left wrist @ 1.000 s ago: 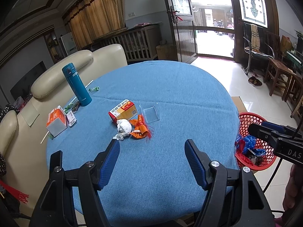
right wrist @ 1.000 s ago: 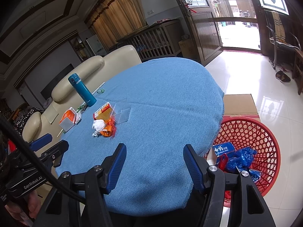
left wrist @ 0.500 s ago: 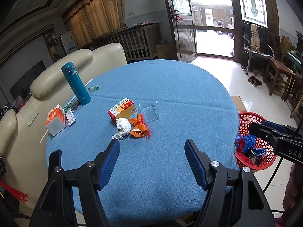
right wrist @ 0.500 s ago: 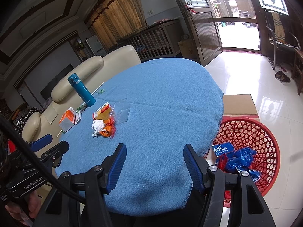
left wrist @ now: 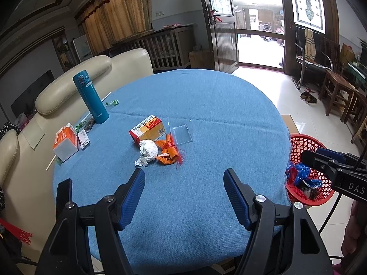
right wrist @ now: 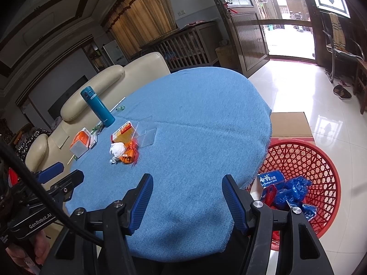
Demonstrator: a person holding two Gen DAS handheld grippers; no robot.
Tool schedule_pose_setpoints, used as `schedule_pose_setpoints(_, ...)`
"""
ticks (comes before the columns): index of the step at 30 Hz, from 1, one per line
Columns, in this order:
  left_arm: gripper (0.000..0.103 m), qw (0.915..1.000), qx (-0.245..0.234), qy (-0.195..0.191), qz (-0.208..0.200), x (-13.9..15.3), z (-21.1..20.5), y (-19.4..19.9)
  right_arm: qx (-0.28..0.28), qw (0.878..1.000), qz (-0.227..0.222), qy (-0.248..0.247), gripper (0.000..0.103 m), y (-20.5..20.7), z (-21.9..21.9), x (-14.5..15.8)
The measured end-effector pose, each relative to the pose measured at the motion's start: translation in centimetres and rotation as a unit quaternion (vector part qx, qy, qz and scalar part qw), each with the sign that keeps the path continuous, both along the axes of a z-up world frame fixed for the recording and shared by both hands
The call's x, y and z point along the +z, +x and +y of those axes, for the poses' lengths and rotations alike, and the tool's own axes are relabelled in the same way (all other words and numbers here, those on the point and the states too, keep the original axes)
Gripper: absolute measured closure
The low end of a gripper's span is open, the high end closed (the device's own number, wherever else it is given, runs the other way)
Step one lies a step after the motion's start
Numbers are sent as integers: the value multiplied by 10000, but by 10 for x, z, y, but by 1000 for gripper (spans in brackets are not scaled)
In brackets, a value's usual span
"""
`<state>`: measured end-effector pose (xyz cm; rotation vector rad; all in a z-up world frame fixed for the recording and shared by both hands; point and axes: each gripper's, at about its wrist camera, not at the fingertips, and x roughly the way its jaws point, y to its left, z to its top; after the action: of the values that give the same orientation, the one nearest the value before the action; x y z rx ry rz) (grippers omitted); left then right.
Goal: Collect trash
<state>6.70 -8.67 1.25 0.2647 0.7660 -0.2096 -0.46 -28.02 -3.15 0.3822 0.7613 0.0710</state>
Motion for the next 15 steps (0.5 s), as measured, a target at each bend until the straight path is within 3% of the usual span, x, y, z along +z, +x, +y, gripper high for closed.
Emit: schedule_pose_setpoints(15,31,9999,3,-27,120,-7,1,7,39,9999,110,-27,36,6,4,-6)
